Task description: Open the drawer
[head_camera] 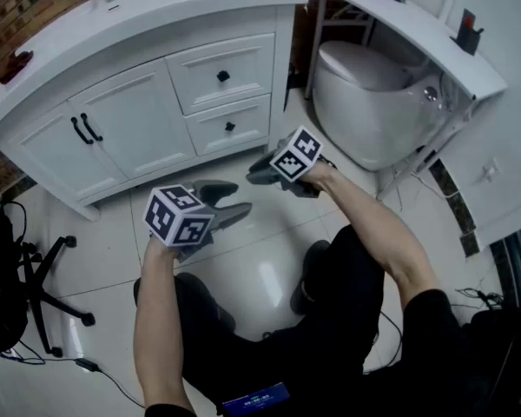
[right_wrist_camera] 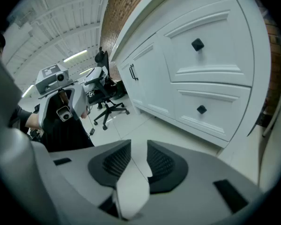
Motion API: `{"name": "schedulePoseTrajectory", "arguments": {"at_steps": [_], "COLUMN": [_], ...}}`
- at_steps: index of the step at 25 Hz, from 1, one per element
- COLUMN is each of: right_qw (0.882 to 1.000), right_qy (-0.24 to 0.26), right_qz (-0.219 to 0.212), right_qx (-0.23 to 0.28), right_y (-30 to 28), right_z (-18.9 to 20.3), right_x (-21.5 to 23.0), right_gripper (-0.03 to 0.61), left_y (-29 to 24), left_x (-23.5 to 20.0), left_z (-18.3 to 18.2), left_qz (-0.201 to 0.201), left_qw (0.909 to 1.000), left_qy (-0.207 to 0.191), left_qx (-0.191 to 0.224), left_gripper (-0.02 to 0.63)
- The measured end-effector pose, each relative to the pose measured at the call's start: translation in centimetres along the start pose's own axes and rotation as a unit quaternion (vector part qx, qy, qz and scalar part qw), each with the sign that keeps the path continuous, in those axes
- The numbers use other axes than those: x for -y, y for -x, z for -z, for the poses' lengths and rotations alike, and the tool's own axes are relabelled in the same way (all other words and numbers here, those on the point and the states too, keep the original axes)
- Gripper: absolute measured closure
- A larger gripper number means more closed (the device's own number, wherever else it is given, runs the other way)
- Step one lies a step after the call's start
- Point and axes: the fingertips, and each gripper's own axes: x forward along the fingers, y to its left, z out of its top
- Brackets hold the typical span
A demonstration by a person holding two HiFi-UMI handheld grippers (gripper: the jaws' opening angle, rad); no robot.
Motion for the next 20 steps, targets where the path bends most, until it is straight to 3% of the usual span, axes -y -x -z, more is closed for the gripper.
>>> {"name": "schedulePoseTrajectory", "arguments": {"at_steps": [20], "right_qw": [0.998], "right_qy": [-0.054], "right_qz": [0.030], "right_qx": [-0.008], "right_y": [-5.0], "right_z": [-1.8], "right_x": [9.8], "right_gripper": [0.442], "left_y": [-0.5], "left_x": [-9.2], "left_z": [0.8], "left_qz": [0.003], "left_qw": [0.9995], "left_qy": [0.031], "left_qx": [-0.003], "left_gripper": [0.399]}}
